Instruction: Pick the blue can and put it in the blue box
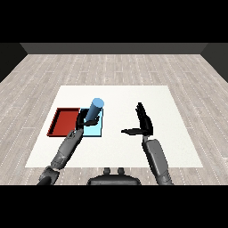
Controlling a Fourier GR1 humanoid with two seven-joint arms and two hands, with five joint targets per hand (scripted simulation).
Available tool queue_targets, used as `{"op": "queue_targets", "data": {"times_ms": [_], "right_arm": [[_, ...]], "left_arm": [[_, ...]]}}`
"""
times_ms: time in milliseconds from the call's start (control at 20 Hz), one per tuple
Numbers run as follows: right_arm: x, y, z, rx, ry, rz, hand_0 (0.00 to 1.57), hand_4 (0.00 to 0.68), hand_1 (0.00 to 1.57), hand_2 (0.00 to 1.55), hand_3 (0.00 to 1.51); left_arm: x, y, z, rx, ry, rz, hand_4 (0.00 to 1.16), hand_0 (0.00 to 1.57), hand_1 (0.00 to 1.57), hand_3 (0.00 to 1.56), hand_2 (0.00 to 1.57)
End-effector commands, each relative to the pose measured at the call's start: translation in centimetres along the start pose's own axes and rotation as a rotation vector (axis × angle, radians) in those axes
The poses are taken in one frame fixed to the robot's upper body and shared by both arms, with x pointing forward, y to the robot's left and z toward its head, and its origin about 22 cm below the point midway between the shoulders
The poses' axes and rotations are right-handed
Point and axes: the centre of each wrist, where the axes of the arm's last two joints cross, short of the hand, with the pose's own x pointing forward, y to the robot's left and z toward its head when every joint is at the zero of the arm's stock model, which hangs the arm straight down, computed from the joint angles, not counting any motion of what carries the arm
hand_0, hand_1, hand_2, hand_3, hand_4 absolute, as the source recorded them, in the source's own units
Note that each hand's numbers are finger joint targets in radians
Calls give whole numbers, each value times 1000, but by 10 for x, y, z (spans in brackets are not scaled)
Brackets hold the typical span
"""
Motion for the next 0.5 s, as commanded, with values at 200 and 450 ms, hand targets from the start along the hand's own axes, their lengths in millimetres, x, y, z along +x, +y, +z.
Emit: {"op": "queue_targets", "data": {"times_ms": [200,450], "right_arm": [[-17,-18,12,-48,36,-27,0,0,0,0,0],[-13,-20,-3,-93,55,-33,0,0,0,0,0]], "left_arm": [[-25,57,-28,111,250,-418,971,1532,1532,1267,1421],[-35,47,-39,138,437,-572,912,896,896,548,772]]}}
